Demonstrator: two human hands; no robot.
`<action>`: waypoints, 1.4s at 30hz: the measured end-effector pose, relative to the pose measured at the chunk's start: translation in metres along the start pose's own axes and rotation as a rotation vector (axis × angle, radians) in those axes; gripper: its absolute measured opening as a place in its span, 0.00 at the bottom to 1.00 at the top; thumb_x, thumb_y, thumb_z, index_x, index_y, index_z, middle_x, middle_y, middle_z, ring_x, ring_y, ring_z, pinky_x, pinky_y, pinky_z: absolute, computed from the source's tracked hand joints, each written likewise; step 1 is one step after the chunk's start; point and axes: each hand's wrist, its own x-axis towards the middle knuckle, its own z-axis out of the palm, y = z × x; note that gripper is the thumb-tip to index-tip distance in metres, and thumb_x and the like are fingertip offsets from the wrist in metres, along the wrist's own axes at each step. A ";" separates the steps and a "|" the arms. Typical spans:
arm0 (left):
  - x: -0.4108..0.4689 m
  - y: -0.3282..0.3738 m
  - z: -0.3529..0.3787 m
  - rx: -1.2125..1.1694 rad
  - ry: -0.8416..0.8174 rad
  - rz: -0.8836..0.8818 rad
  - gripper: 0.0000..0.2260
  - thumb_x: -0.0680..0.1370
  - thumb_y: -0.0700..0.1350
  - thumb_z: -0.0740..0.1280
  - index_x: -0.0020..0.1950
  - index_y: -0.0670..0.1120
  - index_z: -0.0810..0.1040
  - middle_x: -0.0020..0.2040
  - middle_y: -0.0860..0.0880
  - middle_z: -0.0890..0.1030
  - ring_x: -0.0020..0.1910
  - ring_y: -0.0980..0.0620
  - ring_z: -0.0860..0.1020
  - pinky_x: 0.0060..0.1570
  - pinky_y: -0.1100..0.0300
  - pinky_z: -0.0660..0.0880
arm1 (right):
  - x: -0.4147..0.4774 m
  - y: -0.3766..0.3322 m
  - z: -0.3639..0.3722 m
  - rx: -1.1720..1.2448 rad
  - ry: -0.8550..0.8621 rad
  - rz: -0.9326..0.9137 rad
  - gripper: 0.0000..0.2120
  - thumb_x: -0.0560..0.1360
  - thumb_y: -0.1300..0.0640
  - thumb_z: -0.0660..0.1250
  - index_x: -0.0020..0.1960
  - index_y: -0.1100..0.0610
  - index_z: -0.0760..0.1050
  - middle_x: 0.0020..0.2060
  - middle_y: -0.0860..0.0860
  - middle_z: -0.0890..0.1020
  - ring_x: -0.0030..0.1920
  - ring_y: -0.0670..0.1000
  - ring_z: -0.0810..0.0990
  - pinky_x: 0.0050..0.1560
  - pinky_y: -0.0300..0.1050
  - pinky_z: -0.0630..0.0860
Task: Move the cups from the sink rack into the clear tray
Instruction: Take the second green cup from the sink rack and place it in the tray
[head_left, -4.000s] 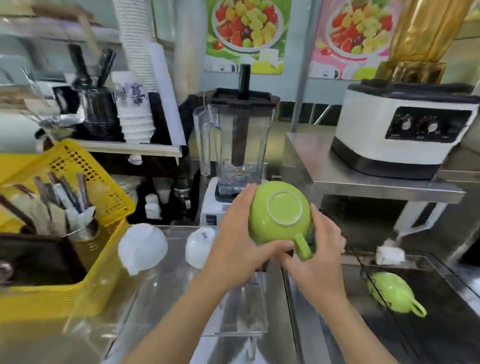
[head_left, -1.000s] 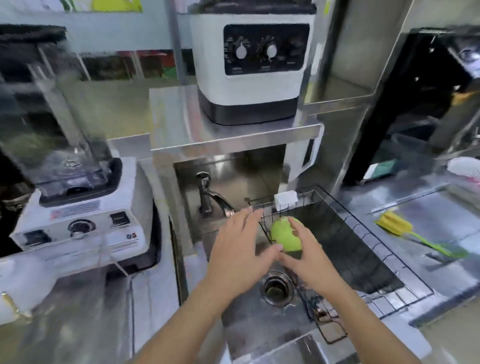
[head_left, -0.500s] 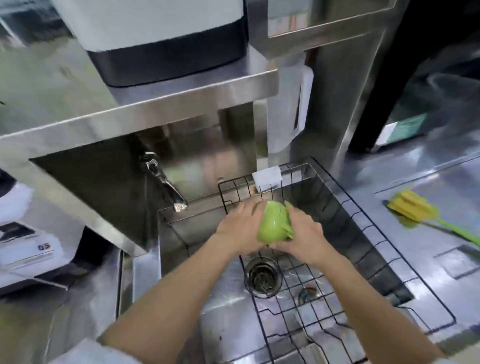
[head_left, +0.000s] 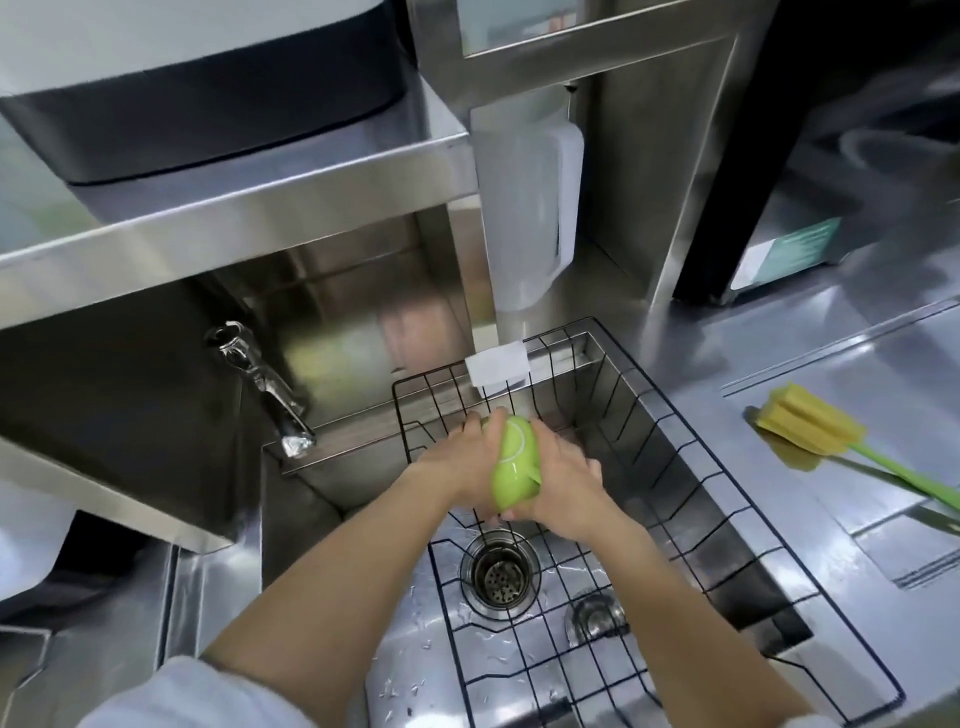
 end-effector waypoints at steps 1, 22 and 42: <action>0.000 -0.001 -0.001 -0.006 0.010 0.012 0.47 0.58 0.46 0.80 0.67 0.48 0.53 0.64 0.39 0.67 0.63 0.39 0.69 0.59 0.45 0.72 | -0.001 0.000 0.000 -0.011 0.008 0.003 0.51 0.58 0.48 0.78 0.72 0.49 0.50 0.69 0.51 0.66 0.70 0.54 0.60 0.65 0.53 0.58; -0.111 -0.006 -0.058 -0.217 0.345 0.285 0.48 0.59 0.56 0.77 0.73 0.55 0.54 0.68 0.51 0.64 0.66 0.52 0.61 0.66 0.58 0.63 | -0.093 -0.067 -0.070 0.081 0.177 -0.234 0.51 0.58 0.46 0.78 0.73 0.45 0.53 0.60 0.41 0.68 0.52 0.39 0.58 0.61 0.42 0.57; -0.376 -0.166 -0.082 -0.200 0.836 0.061 0.46 0.57 0.63 0.76 0.67 0.63 0.53 0.62 0.54 0.68 0.62 0.55 0.65 0.59 0.51 0.72 | -0.178 -0.299 0.017 0.110 0.083 -0.696 0.46 0.48 0.39 0.75 0.60 0.28 0.54 0.55 0.25 0.63 0.59 0.33 0.62 0.62 0.34 0.61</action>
